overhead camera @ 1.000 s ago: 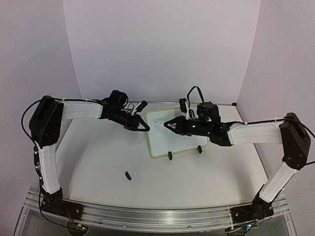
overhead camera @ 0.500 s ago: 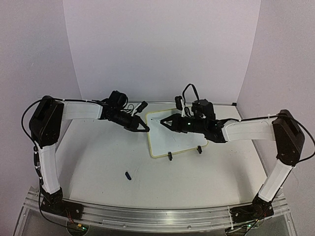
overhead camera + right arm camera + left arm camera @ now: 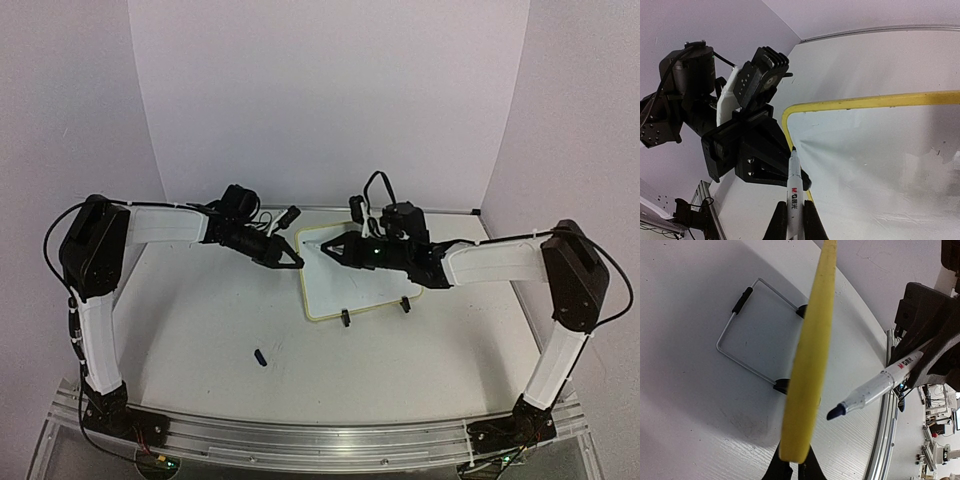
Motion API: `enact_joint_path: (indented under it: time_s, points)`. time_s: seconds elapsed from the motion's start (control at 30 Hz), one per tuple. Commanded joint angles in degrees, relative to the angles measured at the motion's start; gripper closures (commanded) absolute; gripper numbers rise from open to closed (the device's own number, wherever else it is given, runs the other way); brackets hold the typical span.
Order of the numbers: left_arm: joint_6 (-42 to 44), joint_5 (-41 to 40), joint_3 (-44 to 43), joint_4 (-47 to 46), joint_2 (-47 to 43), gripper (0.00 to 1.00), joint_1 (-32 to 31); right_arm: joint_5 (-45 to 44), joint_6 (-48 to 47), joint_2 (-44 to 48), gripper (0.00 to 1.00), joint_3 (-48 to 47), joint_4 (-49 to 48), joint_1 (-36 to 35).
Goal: Write a sentence on the whiteboard
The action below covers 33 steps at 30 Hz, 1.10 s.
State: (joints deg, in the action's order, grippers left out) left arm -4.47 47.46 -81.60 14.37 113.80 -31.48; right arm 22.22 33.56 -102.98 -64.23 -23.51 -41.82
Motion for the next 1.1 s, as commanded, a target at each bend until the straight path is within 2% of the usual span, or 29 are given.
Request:
enact_joint_path:
  time_s: [0.0, 0.43, 0.9, 1.07]
  points:
    - [1.22, 0.34, 0.68, -1.01, 0.23, 1.0, 0.11, -0.76, -0.8, -1.24, 1.0, -2.86, -1.72, -0.34]
    - [1.2, 0.44, 0.57, -0.93, 0.15, 1.0, 0.11, -1.92, -0.28, -2.82, 1.0, -3.87, -1.71, -0.41]
    - [1.13, 0.39, 0.48, -0.75, -0.05, 1.0, 0.12, -4.8, -0.25, 1.38, 1.0, 3.23, -1.5, -0.35]
    - [1.22, 0.43, 0.5, -0.73, -0.09, 1.0, 0.11, -2.99, -0.82, 2.97, 1.0, 3.67, -1.6, -0.36]
